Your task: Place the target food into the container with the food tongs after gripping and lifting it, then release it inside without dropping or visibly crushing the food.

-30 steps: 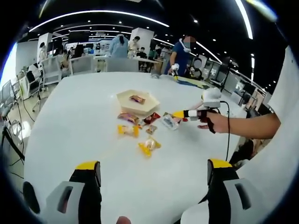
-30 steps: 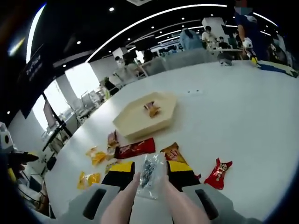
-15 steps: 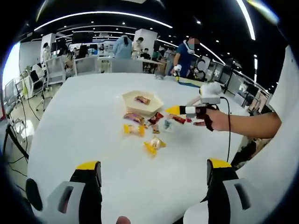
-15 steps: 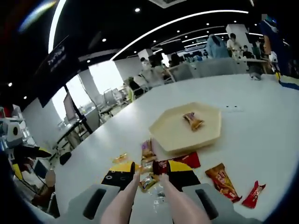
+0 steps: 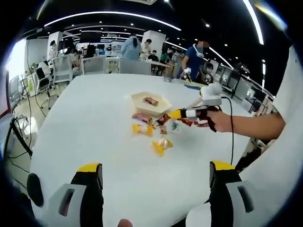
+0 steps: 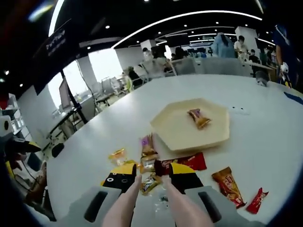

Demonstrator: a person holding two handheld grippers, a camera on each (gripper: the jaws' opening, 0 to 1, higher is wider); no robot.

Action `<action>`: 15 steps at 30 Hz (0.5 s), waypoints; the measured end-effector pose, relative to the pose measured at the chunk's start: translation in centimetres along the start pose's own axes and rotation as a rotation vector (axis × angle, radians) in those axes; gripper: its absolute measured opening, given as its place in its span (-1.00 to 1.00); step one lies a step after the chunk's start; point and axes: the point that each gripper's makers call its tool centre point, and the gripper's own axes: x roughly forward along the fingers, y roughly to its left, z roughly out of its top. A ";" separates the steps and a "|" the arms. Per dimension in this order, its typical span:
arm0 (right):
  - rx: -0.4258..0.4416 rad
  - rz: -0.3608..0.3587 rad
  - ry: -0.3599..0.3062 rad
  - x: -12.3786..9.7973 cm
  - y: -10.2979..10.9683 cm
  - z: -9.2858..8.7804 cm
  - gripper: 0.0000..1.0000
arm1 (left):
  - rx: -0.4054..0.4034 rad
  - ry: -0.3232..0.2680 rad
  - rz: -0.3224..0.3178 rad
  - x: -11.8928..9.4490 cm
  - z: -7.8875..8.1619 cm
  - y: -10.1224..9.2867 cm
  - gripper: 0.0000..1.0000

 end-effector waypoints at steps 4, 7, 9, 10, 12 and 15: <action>0.004 -0.022 0.025 0.6 0.1 -0.4 -0.47 | -0.008 -0.010 0.003 -0.4 0.3 0.5 0.87; 0.041 -0.060 0.057 1.1 0.1 -0.8 -0.47 | -0.017 -0.020 -0.002 -0.6 0.6 1.3 0.87; 0.055 -0.092 0.074 1.4 0.2 -0.9 -0.47 | -0.016 -0.019 -0.007 -0.5 0.7 1.7 0.87; 0.064 -0.103 0.082 1.5 0.2 -1.0 -0.47 | -0.015 -0.019 -0.012 -0.5 0.8 1.9 0.87; 0.078 -0.127 0.098 1.7 0.3 -1.2 -0.47 | -0.011 -0.023 -0.031 -0.6 1.1 2.3 0.87; 0.050 -0.195 0.135 2.0 0.3 -1.7 -0.47 | -0.008 -0.020 -0.051 -0.6 1.1 3.2 0.87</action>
